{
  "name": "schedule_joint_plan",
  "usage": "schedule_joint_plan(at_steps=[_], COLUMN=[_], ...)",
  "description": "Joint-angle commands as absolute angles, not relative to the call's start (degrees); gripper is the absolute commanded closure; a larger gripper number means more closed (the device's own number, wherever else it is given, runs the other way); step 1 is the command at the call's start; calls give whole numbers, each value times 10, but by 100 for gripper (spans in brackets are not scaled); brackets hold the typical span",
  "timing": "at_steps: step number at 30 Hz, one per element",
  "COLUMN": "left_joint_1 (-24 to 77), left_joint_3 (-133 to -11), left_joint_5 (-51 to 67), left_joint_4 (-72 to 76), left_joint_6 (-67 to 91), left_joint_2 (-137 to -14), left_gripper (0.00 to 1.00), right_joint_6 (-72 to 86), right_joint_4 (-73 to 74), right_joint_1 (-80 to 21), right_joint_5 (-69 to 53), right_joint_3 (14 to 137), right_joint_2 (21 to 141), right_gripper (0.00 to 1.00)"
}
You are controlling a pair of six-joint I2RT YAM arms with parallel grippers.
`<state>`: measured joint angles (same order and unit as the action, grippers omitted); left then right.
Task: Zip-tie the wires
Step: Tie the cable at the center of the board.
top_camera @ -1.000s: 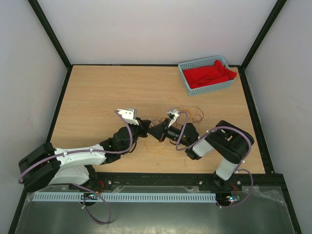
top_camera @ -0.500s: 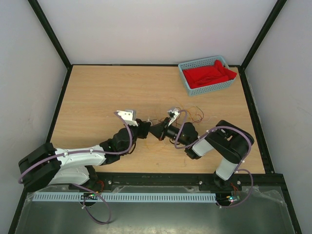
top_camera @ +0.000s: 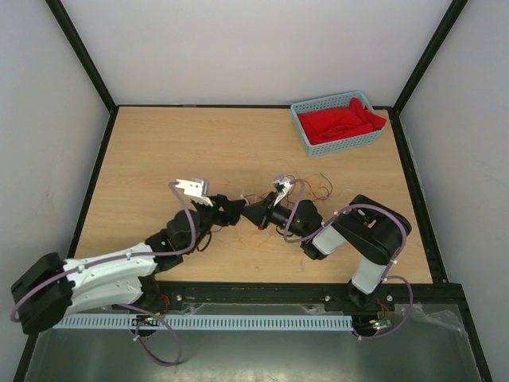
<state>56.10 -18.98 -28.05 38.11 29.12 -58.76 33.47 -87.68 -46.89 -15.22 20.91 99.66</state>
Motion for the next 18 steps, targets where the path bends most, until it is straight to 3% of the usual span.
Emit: schedule_joint_plan(at_steps=[1,9,18], left_joint_1=[485,305,149], left_joint_3=[-209,-254,-306], left_joint_5=[-144,135,433], left_joint_4=[311,204,208], left_joint_6=[293,325,340], left_joint_2=[-512,-453,-522], left_gripper=[30,27,28], right_joint_6=[339,342,341], right_joint_4=[-923,-932,-935], right_joint_1=[-465,-461,-459], right_joint_5=[-168,-196,-212], right_joint_3=[204,200,199], right_joint_2=[1001,997,996], right_gripper=[100,100,100])
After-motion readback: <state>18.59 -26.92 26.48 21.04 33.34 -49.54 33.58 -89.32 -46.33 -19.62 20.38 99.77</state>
